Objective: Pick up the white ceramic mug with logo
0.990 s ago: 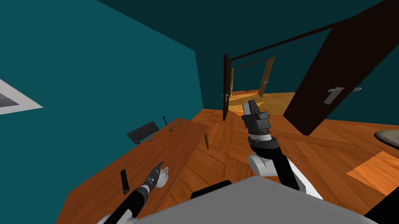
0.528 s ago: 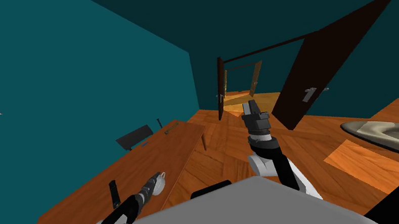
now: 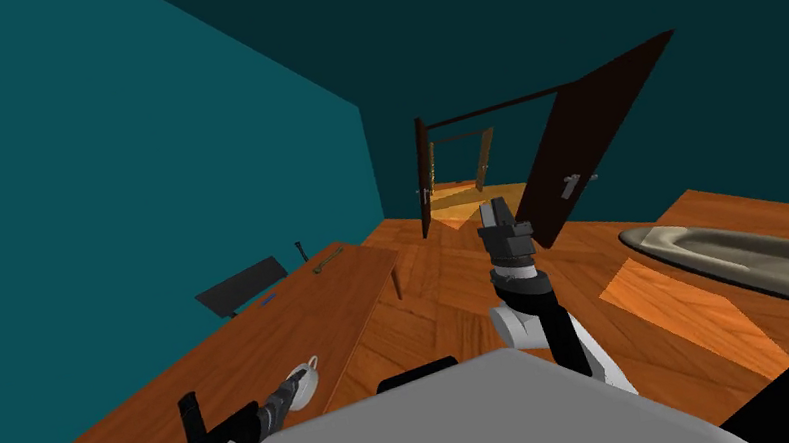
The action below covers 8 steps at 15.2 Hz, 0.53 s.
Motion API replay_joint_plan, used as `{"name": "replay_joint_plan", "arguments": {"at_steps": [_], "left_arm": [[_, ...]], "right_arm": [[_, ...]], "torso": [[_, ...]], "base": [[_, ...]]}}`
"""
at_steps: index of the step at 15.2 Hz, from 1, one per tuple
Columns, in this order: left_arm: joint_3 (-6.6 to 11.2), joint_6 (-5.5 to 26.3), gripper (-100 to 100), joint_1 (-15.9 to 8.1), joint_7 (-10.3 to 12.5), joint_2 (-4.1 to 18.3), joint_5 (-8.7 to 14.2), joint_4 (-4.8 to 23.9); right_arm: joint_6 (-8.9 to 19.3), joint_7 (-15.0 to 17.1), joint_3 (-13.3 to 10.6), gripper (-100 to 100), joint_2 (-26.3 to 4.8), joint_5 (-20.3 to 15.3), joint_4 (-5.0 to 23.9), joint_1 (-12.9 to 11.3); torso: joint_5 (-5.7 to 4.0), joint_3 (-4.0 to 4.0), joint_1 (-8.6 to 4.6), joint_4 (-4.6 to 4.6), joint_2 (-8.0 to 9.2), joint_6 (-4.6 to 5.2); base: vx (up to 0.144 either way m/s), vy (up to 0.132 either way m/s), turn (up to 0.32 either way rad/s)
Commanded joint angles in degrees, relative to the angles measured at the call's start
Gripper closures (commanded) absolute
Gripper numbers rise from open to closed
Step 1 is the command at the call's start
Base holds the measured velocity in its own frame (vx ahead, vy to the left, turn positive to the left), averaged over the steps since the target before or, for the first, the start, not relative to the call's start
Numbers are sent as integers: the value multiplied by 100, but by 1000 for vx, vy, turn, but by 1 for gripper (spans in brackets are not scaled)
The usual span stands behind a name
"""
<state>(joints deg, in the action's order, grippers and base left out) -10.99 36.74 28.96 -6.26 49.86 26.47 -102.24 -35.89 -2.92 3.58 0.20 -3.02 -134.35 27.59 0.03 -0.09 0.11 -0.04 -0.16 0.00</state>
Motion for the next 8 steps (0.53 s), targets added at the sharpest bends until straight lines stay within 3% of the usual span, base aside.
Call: {"name": "replay_joint_plan", "arguments": {"at_steps": [1,2,5,8], "left_arm": [[-46,217,-100,-36,-85,187,258,180],[-46,217,-100,-36,-85,187,258,180],[-122,614,-100,-22,-210,414,589,433],[-161,814,-100,-13,-280,523,765,567]], "right_arm": [[0,0,0,0,0,0,0,0],[0,0,0,0,0,0,0,0],[0,0,0,0,0,0,0,-1],[0,0,0,0,0,0,0,0]], "torso": [[0,0,0,0,0,0],[-1,-1,-1,0,-2,2],[-1,-2,-2,-1,-4,4],[-1,-4,0,-1,-7,1]], "base": [[19,12,-139],[19,11,-131],[26,15,-228],[25,18,-145]]}}
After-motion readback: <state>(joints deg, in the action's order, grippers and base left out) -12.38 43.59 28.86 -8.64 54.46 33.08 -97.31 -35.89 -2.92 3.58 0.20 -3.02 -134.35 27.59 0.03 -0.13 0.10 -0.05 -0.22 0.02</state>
